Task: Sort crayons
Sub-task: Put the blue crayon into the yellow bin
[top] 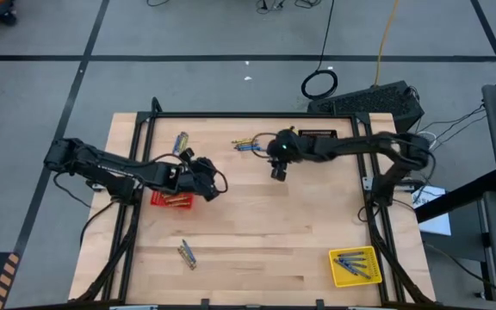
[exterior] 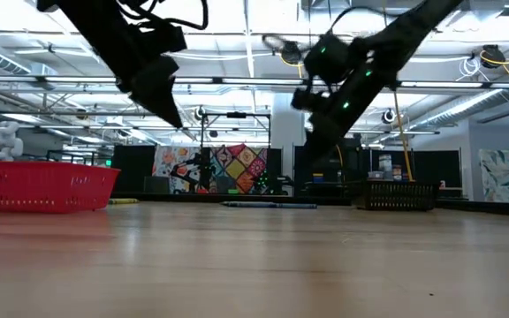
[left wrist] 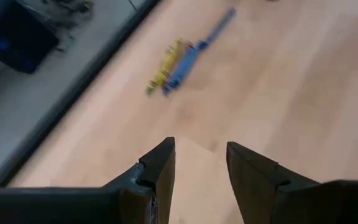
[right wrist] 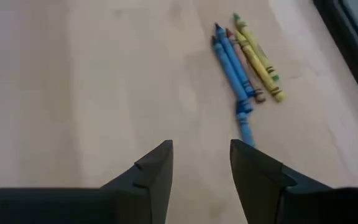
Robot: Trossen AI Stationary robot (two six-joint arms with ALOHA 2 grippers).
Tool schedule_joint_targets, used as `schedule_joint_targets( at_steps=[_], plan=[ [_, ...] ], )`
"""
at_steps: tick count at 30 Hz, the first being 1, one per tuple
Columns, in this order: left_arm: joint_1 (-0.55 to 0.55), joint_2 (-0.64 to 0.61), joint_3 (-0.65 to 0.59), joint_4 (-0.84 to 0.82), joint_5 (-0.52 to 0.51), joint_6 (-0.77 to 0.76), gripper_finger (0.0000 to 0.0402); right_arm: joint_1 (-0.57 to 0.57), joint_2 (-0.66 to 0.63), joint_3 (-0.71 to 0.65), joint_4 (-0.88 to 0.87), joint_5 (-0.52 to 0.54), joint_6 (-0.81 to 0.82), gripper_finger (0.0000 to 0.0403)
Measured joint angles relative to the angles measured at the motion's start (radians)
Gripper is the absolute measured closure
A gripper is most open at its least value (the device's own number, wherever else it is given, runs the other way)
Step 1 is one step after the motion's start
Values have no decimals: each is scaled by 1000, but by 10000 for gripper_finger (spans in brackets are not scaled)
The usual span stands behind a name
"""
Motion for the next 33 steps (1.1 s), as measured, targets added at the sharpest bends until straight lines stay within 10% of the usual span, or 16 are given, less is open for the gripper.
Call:
schedule_joint_targets(
  at_steps=[17,27,33],
  plan=[
    [-29,0,-36,-10,25,-30,255,-203,373,352,-273,-95,-281,264],
    [-55,0,-36,-13,26,-32,255,-211,374,353,-325,-157,-310,388],
    [-89,0,-36,-24,26,-81,255,-134,326,350,-478,-157,-254,398]
  ],
)
